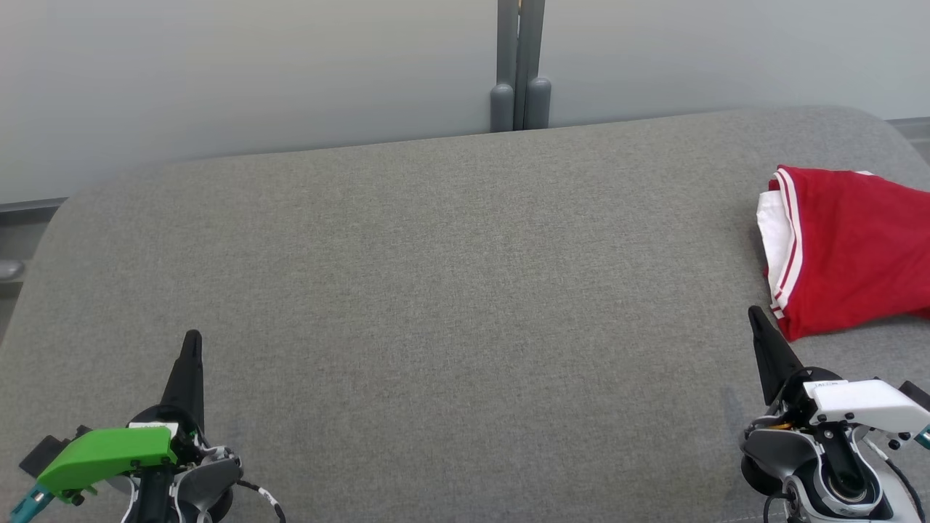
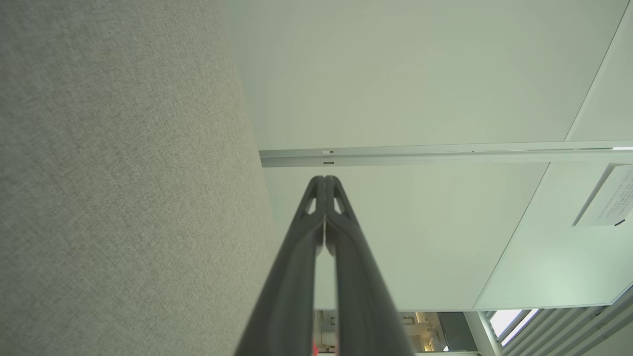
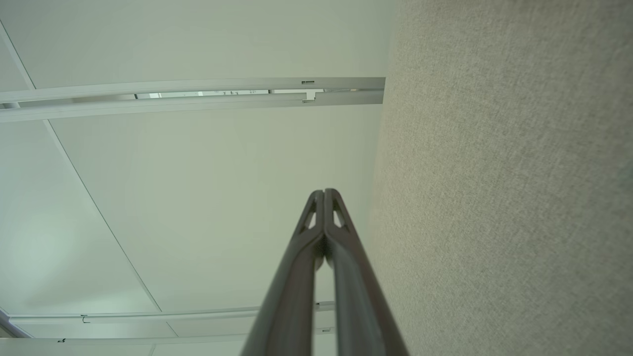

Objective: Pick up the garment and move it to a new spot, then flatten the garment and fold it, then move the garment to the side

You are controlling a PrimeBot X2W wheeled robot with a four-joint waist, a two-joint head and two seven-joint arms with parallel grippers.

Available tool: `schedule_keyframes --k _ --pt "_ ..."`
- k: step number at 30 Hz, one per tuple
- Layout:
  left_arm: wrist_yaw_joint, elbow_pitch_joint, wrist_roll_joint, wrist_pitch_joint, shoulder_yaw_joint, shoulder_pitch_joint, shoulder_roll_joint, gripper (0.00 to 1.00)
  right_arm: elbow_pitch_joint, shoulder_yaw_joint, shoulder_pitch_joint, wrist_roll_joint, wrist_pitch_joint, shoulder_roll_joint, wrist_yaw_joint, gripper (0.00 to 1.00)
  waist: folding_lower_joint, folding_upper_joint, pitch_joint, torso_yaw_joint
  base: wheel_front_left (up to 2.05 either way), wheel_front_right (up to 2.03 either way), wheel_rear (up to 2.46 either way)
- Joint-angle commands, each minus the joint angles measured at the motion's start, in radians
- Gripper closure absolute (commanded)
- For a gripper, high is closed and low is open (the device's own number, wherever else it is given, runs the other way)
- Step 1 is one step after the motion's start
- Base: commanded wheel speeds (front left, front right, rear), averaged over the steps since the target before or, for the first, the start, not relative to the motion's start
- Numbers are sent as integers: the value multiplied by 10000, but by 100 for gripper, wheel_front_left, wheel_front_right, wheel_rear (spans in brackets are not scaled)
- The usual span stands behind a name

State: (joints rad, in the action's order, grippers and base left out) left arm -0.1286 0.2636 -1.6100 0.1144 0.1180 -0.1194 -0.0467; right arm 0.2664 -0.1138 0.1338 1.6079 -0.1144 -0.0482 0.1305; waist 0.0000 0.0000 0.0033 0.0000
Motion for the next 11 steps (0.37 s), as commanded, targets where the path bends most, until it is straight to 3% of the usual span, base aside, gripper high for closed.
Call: schedule_keyframes --k 1,11 --pt "-48 -36 -13 43 21 -137 -67 100 -44 -17 -83 54 -33 -37 4 100 0 0 0 0 0 0 0" --pt "-47 -35 -13 43 21 -137 -67 100 -44 -17 -83 54 -32 -37 4 100 0 0 0 0 0 0 0"
